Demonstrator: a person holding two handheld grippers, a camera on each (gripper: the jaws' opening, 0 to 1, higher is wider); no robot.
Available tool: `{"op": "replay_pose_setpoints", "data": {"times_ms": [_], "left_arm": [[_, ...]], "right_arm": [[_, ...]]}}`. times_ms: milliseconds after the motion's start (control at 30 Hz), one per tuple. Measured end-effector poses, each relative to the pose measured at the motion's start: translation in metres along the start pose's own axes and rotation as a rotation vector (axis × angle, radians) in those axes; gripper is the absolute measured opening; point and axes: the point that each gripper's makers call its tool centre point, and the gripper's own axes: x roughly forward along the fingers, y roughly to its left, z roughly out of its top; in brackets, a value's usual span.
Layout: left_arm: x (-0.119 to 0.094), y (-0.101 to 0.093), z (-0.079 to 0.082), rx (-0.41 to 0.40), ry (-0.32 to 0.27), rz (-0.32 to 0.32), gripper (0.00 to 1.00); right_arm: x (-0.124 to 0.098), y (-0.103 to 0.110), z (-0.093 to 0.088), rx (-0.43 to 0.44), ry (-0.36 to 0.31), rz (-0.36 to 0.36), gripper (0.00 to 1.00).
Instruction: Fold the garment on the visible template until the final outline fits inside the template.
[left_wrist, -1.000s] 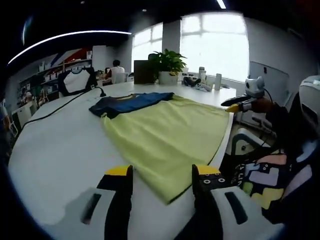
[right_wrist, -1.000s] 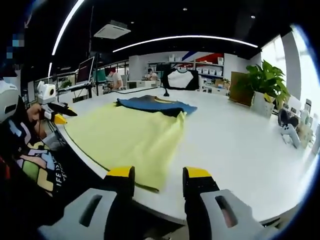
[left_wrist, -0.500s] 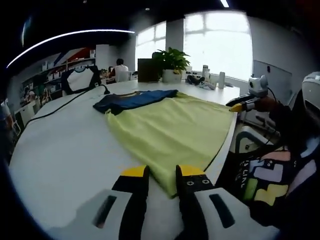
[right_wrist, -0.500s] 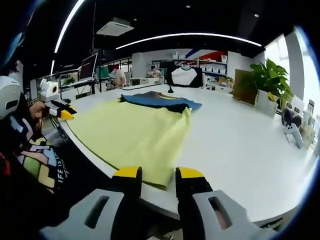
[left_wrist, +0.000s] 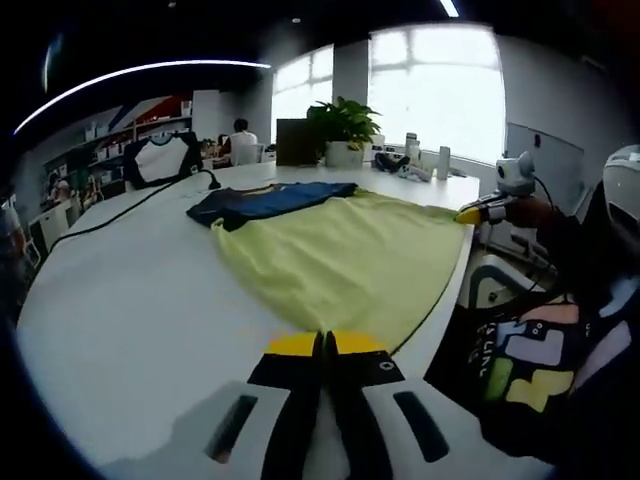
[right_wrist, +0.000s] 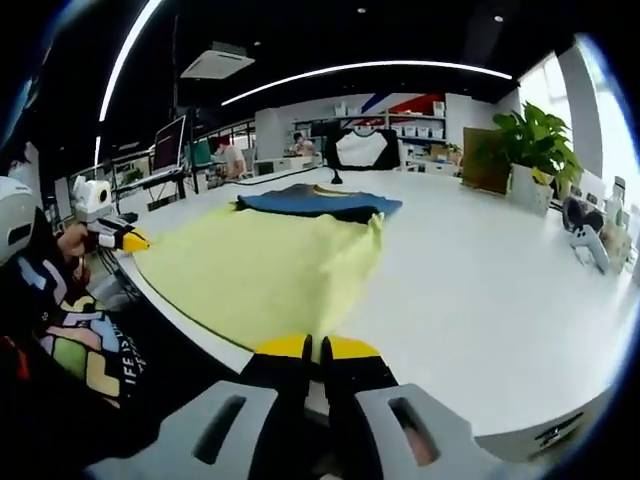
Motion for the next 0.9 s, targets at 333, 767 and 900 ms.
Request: {"op": "replay_pose_setpoints", "data": {"times_ms": [333, 767, 900], "left_arm": [[-0.014, -0.003, 0.026, -0.054, -0.11, -0.019, 0.02], [-0.033, -0.002, 0.061, 0.018, -0.185, 0.019, 0.02], [-0.041, -0.001, 0.074, 0.022, -0.217, 0.026, 0.02]], "right_arm": [[-0.012, 0.007, 0.021, -0.04, -0.082, -0.007, 0.02], [-0.029, 0.016, 0.066, -0.09, -0.167, 0.001, 0.02], [-0.034, 0.02, 0.082, -0.147, -0.193, -0.01, 0.02]]}}
